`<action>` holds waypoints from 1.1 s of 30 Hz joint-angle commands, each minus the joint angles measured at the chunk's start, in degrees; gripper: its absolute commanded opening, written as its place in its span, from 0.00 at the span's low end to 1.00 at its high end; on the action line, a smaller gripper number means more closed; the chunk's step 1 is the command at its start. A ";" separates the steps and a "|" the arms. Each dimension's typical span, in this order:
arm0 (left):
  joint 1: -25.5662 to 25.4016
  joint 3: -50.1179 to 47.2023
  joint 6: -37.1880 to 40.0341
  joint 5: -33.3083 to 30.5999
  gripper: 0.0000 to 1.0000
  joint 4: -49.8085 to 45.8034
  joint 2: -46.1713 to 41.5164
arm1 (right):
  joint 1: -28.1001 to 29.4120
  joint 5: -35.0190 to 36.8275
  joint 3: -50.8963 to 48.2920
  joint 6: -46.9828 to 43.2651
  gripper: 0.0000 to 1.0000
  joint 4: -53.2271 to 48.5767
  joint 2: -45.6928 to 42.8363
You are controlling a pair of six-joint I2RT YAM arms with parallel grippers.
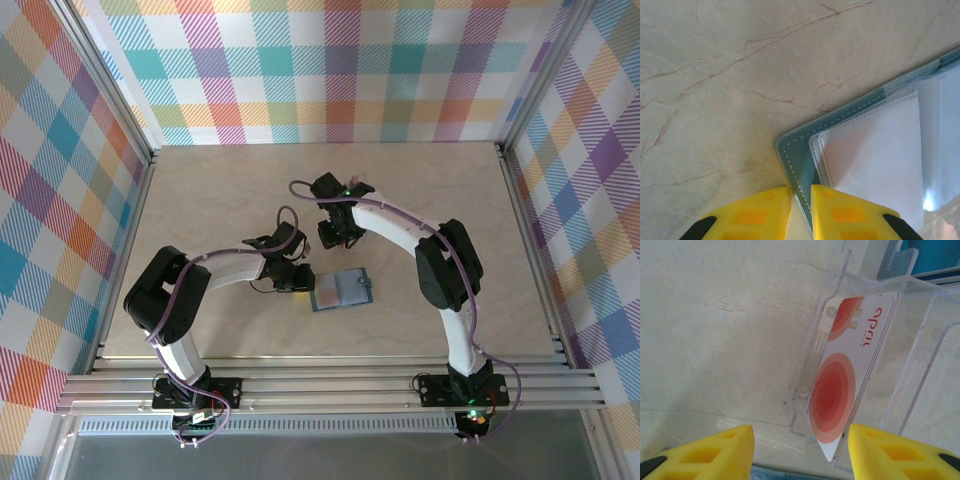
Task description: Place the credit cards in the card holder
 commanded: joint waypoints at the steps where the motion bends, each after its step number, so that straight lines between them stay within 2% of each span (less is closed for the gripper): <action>1: -1.21 -0.89 0.44 -0.34 0.20 0.05 1.41 | -0.31 -0.06 0.80 -0.97 0.53 -1.25 0.70; 11: -1.23 -0.89 0.43 -0.07 0.20 0.14 1.21 | -0.13 1.59 -0.04 -1.16 0.52 -1.20 1.77; 21: -1.23 -0.89 0.53 -0.07 0.20 0.05 1.02 | 0.13 -7.34 -3.04 -1.93 0.51 3.29 -1.17; 33: -1.23 -0.97 0.45 0.18 0.20 0.06 0.69 | 0.00 -10.61 -3.40 -1.68 0.50 4.33 -1.73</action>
